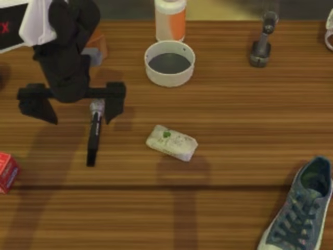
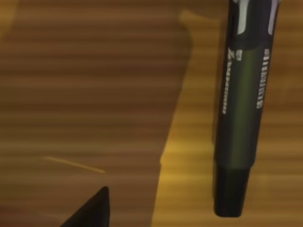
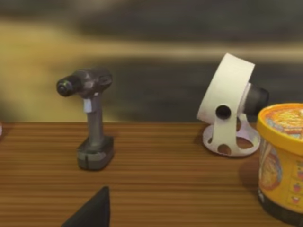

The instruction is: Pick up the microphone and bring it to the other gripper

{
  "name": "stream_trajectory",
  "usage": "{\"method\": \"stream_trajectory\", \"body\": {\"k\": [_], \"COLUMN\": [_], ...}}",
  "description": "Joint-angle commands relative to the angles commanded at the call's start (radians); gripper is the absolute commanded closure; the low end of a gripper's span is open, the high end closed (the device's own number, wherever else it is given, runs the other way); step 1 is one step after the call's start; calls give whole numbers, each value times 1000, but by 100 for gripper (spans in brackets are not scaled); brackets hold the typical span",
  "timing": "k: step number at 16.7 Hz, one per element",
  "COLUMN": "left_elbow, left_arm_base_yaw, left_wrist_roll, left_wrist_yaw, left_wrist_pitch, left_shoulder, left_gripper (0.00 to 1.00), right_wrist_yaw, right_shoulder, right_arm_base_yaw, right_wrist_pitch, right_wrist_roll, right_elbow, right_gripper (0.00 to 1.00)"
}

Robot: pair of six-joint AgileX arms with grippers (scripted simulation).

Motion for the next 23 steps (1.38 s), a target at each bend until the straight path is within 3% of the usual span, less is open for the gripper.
{"method": "stream_trajectory", "body": {"k": [6, 14, 19, 23], "left_elbow": [-12, -150, -161, -161], "left_arm_base_yaw": [4, 7, 7, 7], "left_wrist_roll": [3, 9, 9, 9], "left_wrist_yaw": [1, 2, 2, 2], "left_wrist_pitch": [18, 314, 336, 336], "left_shoulder": [7, 160, 175, 175], "left_gripper": [0, 0, 0, 30], "right_wrist_yaw": [0, 0, 0, 0], "right_shoulder": [0, 0, 0, 0], "right_arm_base_yaw": [0, 0, 0, 0], "right_wrist_pitch": [0, 0, 0, 0], "right_wrist_roll": [0, 0, 0, 0], "right_elbow": [0, 0, 0, 0], "right_gripper": [0, 0, 0, 0]}}
